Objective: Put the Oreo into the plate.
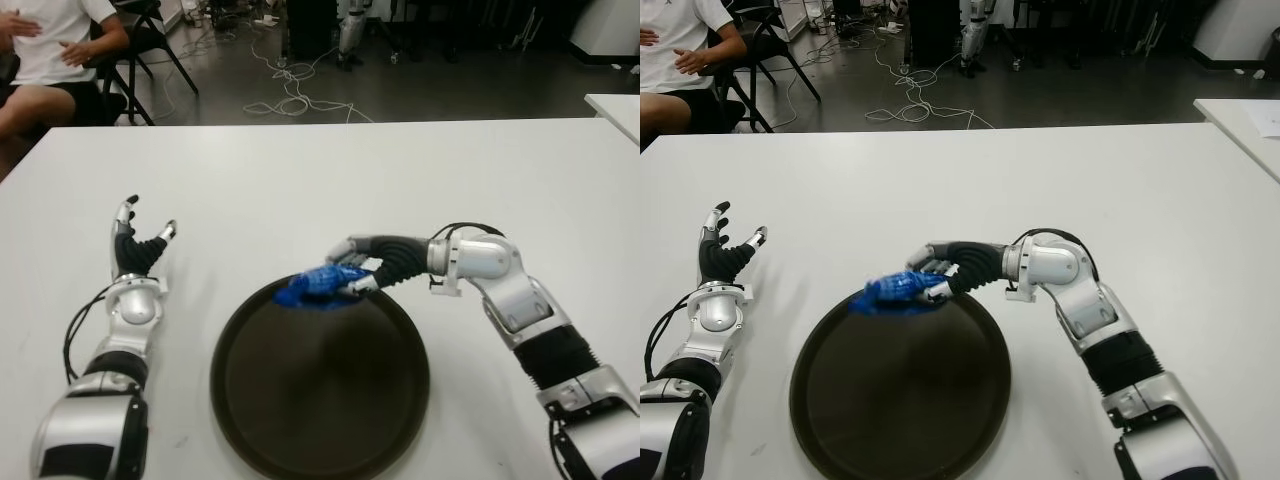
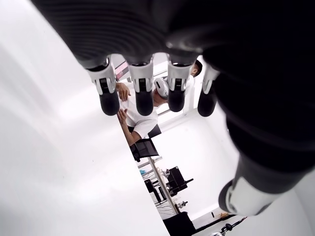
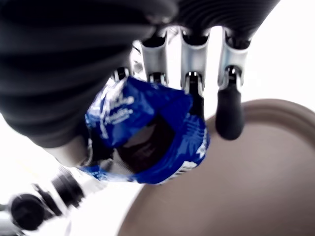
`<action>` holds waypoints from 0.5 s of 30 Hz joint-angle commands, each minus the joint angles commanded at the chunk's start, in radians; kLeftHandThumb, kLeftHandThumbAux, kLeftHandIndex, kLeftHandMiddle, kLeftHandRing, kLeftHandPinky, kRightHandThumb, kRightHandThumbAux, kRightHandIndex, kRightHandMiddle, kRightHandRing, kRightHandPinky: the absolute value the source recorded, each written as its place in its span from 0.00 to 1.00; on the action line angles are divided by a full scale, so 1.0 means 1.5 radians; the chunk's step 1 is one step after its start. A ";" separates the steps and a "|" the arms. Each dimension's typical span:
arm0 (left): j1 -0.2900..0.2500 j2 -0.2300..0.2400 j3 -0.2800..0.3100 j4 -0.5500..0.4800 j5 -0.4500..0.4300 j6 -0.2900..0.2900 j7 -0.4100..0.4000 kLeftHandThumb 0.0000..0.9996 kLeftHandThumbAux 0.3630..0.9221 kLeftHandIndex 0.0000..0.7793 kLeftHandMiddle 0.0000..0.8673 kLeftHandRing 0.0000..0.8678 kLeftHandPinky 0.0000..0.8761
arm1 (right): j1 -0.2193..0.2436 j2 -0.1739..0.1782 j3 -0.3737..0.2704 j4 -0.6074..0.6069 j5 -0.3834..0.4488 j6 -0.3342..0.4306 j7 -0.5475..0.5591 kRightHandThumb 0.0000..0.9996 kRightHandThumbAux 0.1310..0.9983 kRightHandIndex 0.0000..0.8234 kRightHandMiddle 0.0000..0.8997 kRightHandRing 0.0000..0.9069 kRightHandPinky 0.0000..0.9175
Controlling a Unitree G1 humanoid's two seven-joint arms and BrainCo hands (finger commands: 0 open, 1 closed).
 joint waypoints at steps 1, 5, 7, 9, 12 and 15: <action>0.000 0.000 0.001 0.000 -0.002 0.000 -0.002 0.00 0.68 0.06 0.08 0.05 0.02 | 0.000 0.002 -0.001 0.001 0.007 0.004 0.003 0.02 0.66 0.34 0.34 0.30 0.21; -0.001 -0.002 0.005 0.000 -0.007 0.001 -0.005 0.00 0.67 0.06 0.08 0.05 0.03 | -0.008 0.010 -0.003 0.030 0.030 0.011 0.029 0.01 0.55 0.21 0.20 0.17 0.10; -0.001 -0.002 0.005 0.000 -0.007 0.001 -0.006 0.00 0.67 0.06 0.09 0.06 0.03 | -0.011 0.012 -0.004 0.037 0.035 0.011 0.036 0.00 0.49 0.14 0.13 0.11 0.06; -0.001 -0.001 0.005 -0.001 -0.007 0.000 -0.007 0.00 0.66 0.06 0.09 0.06 0.03 | -0.011 0.013 -0.004 0.041 0.039 0.017 0.041 0.00 0.45 0.11 0.10 0.08 0.03; 0.000 0.000 0.004 -0.001 -0.006 -0.001 -0.007 0.00 0.65 0.06 0.09 0.06 0.03 | 0.000 0.011 -0.008 0.023 0.042 0.036 0.039 0.00 0.40 0.07 0.06 0.04 0.01; 0.000 0.002 0.002 -0.001 -0.002 0.001 -0.004 0.00 0.64 0.07 0.09 0.06 0.03 | 0.006 0.007 -0.011 0.003 0.038 0.054 0.030 0.00 0.33 0.03 0.03 0.01 0.00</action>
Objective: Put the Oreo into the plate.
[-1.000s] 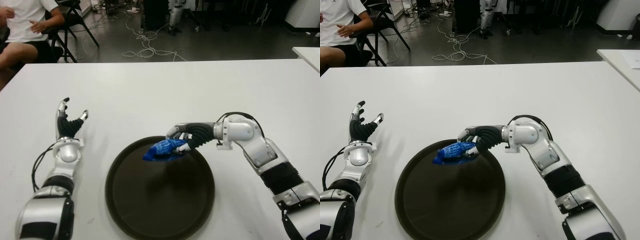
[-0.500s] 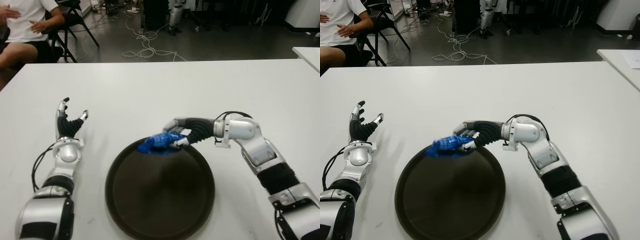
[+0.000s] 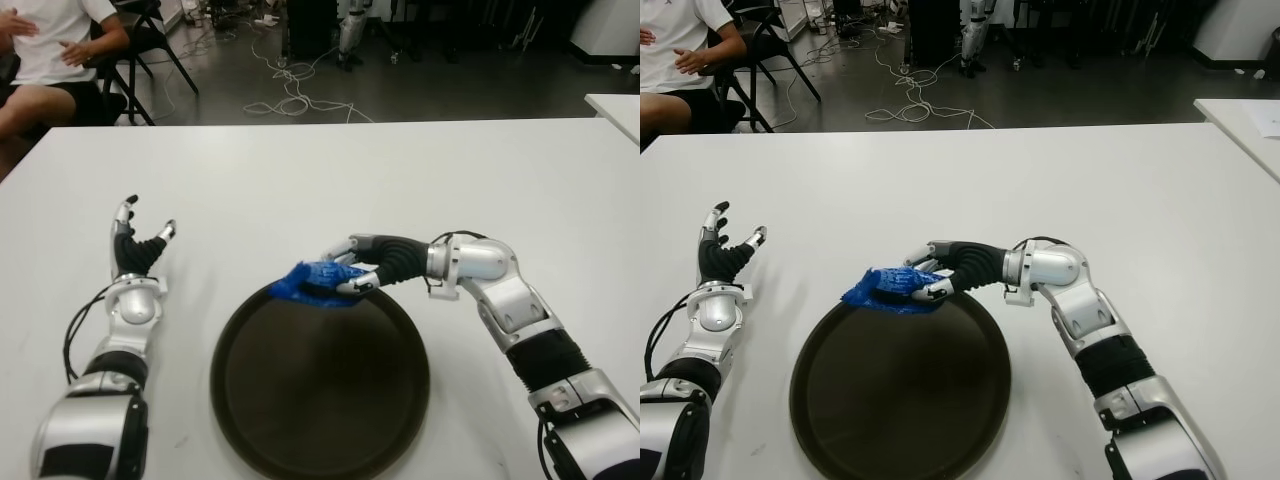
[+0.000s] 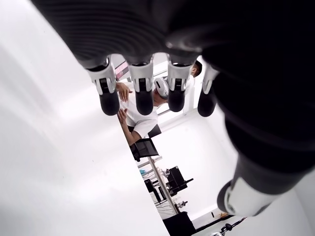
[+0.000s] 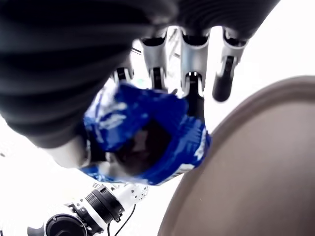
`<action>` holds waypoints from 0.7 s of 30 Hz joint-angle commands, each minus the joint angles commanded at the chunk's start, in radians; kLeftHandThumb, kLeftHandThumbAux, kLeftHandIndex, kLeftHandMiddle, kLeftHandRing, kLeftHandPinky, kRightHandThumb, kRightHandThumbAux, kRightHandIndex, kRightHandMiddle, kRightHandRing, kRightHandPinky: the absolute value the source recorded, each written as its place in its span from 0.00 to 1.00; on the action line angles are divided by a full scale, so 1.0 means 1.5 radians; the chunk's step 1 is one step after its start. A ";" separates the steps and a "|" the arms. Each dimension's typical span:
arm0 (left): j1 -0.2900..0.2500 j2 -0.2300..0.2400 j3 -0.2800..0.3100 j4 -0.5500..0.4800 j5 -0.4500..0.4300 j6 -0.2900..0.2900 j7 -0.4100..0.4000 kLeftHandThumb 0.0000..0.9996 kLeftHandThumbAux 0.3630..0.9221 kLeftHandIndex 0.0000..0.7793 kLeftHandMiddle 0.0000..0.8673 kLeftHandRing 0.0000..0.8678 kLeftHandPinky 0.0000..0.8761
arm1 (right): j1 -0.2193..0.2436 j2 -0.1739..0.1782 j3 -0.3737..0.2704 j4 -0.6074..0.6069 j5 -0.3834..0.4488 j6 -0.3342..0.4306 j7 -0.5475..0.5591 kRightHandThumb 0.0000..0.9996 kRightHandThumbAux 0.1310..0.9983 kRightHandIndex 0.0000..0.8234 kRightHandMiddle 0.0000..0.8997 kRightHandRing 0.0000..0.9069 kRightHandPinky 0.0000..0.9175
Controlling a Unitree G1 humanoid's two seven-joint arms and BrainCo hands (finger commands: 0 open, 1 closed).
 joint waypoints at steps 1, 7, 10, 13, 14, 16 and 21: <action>0.000 0.000 0.000 0.000 0.001 0.001 0.001 0.00 0.64 0.07 0.09 0.06 0.03 | -0.004 -0.001 0.000 0.001 -0.004 0.001 -0.001 0.00 0.31 0.02 0.02 0.01 0.00; 0.000 -0.001 0.000 -0.001 0.000 0.000 0.001 0.00 0.64 0.07 0.09 0.06 0.03 | -0.013 -0.008 0.008 0.001 -0.023 0.000 -0.001 0.00 0.22 0.00 0.00 0.00 0.00; 0.001 -0.002 0.000 -0.001 0.000 -0.001 0.001 0.00 0.66 0.07 0.09 0.06 0.03 | -0.013 -0.010 0.012 -0.001 -0.026 0.005 0.004 0.00 0.18 0.00 0.00 0.00 0.00; 0.000 -0.001 0.002 0.000 -0.002 0.001 -0.001 0.00 0.66 0.07 0.09 0.05 0.03 | -0.007 -0.015 0.019 -0.012 -0.039 0.000 -0.005 0.00 0.16 0.00 0.00 0.00 0.00; 0.000 -0.001 0.002 0.000 -0.002 0.002 -0.001 0.00 0.66 0.07 0.08 0.05 0.02 | -0.005 -0.016 0.020 -0.015 -0.042 -0.002 -0.007 0.00 0.15 0.00 0.00 0.00 0.00; 0.000 0.000 0.001 0.002 -0.001 0.005 0.000 0.00 0.65 0.07 0.08 0.05 0.02 | -0.015 -0.012 0.021 0.024 -0.051 -0.030 -0.010 0.00 0.15 0.00 0.00 0.00 0.00; 0.000 0.000 0.000 0.003 0.000 0.007 0.001 0.00 0.63 0.07 0.08 0.05 0.02 | -0.021 -0.009 0.021 0.027 -0.043 -0.024 0.005 0.00 0.15 0.00 0.00 0.00 0.00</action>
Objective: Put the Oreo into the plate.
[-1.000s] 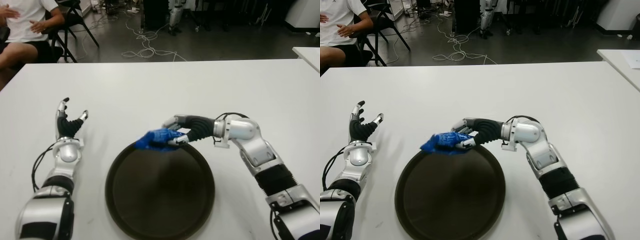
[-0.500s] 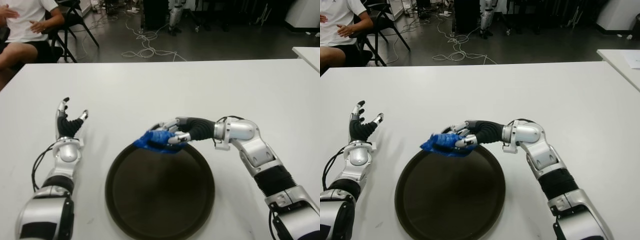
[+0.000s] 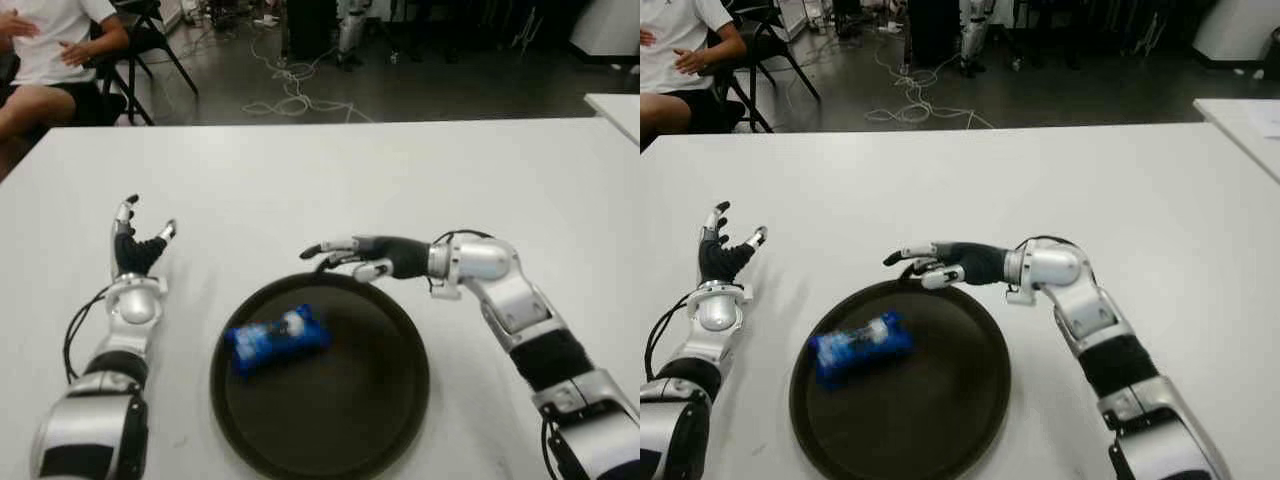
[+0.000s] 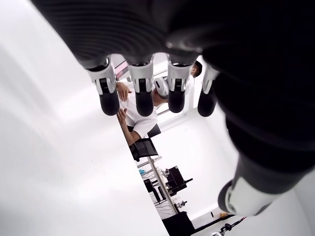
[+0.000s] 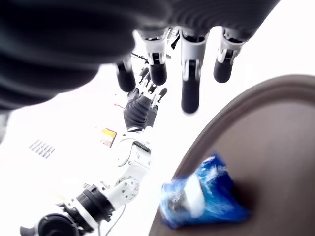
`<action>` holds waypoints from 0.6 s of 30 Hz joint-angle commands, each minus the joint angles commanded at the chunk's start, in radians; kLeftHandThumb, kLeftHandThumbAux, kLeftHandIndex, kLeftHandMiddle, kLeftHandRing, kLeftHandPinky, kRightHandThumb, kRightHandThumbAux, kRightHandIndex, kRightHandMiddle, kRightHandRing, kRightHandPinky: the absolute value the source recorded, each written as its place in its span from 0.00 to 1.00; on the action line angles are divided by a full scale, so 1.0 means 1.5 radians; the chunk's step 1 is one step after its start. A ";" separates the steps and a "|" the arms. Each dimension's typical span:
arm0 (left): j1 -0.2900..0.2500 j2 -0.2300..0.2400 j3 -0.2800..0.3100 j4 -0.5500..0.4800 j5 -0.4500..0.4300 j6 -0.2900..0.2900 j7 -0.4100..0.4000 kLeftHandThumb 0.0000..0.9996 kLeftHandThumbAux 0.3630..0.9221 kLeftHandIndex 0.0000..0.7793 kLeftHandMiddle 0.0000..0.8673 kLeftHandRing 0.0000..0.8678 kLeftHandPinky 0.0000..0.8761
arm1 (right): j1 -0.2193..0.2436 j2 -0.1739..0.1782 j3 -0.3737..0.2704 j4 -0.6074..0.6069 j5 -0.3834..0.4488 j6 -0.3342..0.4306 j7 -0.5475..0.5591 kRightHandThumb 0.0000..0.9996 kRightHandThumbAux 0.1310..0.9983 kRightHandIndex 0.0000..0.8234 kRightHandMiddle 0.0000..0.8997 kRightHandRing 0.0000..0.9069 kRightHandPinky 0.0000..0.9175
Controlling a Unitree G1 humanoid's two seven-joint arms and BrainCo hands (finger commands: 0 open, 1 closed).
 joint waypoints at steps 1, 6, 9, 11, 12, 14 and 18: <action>0.000 0.000 0.000 0.000 0.000 0.000 0.000 0.00 0.63 0.06 0.08 0.05 0.03 | 0.000 0.001 0.000 0.000 0.002 0.002 0.001 0.00 0.15 0.00 0.00 0.00 0.00; 0.000 -0.001 0.002 0.001 -0.003 -0.001 -0.002 0.00 0.59 0.06 0.09 0.06 0.03 | 0.002 0.003 -0.003 0.002 -0.001 -0.003 -0.003 0.00 0.15 0.00 0.00 0.00 0.00; -0.001 0.001 0.001 0.001 -0.002 -0.002 -0.004 0.00 0.58 0.06 0.08 0.05 0.02 | -0.001 0.007 -0.002 0.010 0.002 -0.005 0.003 0.00 0.16 0.00 0.00 0.00 0.00; -0.001 0.002 0.000 0.001 0.000 -0.002 -0.004 0.00 0.59 0.06 0.08 0.05 0.02 | -0.004 0.008 -0.001 0.015 0.005 -0.004 0.008 0.00 0.17 0.00 0.00 0.00 0.00; -0.001 0.003 -0.001 0.001 0.001 -0.002 -0.004 0.00 0.60 0.06 0.08 0.05 0.03 | -0.004 0.009 -0.001 0.015 0.005 -0.004 0.009 0.00 0.18 0.00 0.00 0.00 0.00; -0.001 0.003 -0.002 0.001 0.002 -0.002 -0.004 0.00 0.61 0.06 0.08 0.05 0.03 | -0.002 0.010 -0.003 0.013 0.006 -0.001 0.009 0.00 0.19 0.00 0.00 0.00 0.00; 0.000 0.003 -0.002 0.000 0.003 -0.005 -0.003 0.00 0.64 0.07 0.08 0.05 0.02 | -0.001 0.011 -0.007 0.012 0.011 0.004 0.012 0.00 0.20 0.00 0.01 0.00 0.00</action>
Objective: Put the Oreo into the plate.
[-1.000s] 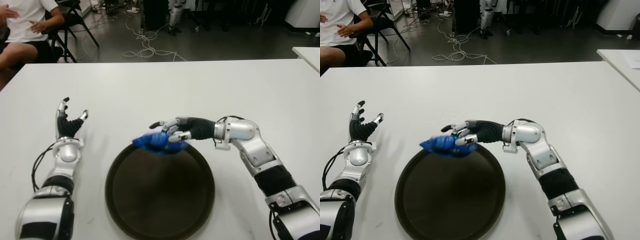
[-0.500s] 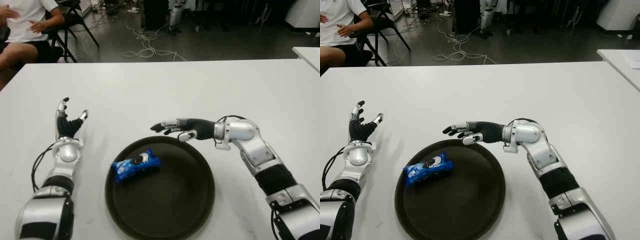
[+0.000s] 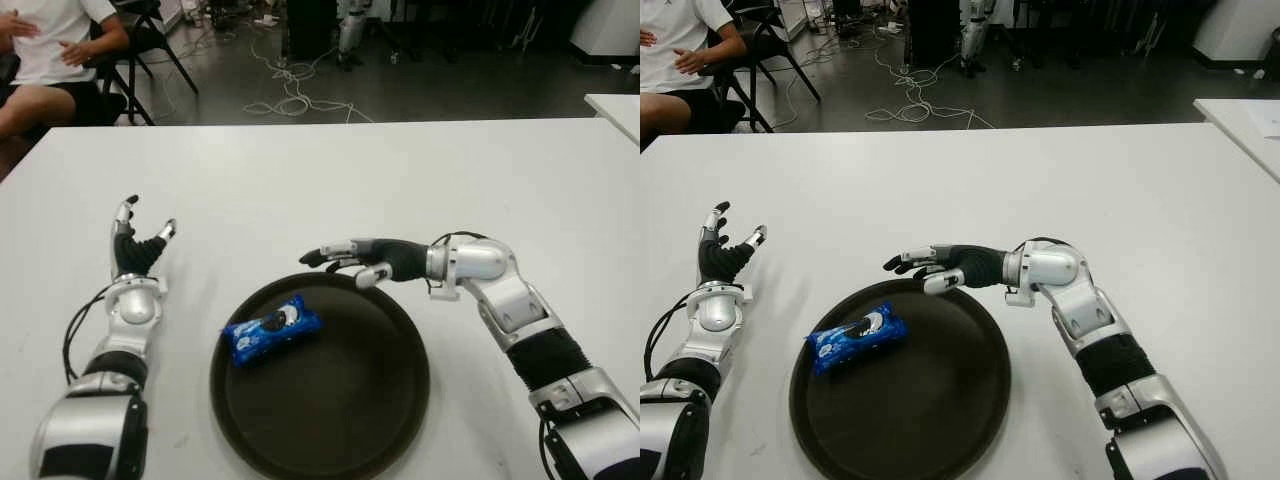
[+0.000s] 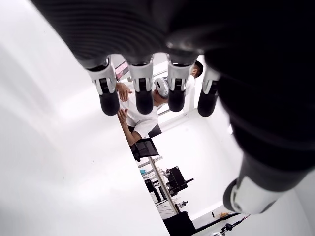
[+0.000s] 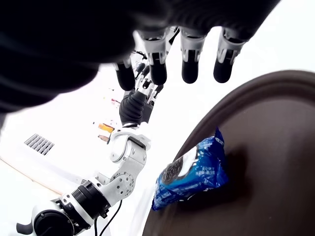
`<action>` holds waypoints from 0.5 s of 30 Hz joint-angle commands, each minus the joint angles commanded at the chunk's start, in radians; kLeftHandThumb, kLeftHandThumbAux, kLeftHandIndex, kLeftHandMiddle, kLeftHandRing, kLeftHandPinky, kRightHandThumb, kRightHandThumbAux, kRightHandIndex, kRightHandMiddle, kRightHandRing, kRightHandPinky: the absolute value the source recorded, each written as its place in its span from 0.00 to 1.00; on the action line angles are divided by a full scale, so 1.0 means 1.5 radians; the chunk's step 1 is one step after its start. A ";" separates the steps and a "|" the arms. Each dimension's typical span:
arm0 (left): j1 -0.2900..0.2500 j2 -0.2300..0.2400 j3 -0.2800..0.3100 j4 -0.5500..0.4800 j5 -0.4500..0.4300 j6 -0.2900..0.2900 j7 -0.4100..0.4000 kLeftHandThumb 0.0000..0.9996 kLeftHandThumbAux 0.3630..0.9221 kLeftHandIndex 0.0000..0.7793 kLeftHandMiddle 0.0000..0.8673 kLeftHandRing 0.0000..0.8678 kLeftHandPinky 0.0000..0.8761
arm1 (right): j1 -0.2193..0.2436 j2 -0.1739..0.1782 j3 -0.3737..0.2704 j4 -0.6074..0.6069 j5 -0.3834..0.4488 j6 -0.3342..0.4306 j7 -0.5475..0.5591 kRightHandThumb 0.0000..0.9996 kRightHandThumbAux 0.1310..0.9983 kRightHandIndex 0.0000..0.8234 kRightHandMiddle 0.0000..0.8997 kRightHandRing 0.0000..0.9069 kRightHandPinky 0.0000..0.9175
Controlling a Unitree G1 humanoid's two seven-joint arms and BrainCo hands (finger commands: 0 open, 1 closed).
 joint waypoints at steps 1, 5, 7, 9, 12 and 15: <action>0.000 0.000 0.000 0.000 0.000 -0.001 0.000 0.00 0.64 0.07 0.08 0.05 0.02 | 0.001 0.001 -0.001 0.000 -0.001 -0.003 -0.002 0.00 0.20 0.00 0.01 0.00 0.00; 0.001 -0.001 0.001 0.000 0.000 0.001 0.004 0.00 0.64 0.06 0.08 0.05 0.02 | 0.006 0.002 -0.006 -0.007 0.004 -0.001 -0.007 0.00 0.20 0.00 0.02 0.00 0.00; 0.000 -0.001 0.002 0.001 -0.001 0.002 0.005 0.00 0.64 0.06 0.08 0.05 0.02 | 0.008 0.003 -0.008 -0.009 0.006 0.001 -0.007 0.00 0.20 0.00 0.02 0.00 0.00; 0.000 -0.001 0.002 0.001 -0.001 0.003 0.005 0.00 0.64 0.06 0.08 0.05 0.02 | 0.007 0.002 -0.009 -0.011 0.008 0.004 -0.004 0.00 0.20 0.00 0.02 0.00 0.00; -0.001 -0.002 0.002 0.002 -0.002 0.005 0.006 0.00 0.64 0.06 0.08 0.05 0.02 | 0.005 0.002 -0.006 -0.009 0.008 0.000 -0.002 0.00 0.21 0.00 0.03 0.00 0.00; -0.001 -0.002 0.002 0.002 -0.002 0.006 0.007 0.00 0.63 0.06 0.09 0.05 0.02 | -0.004 0.007 -0.001 0.010 0.002 -0.018 0.000 0.00 0.22 0.01 0.03 0.00 0.00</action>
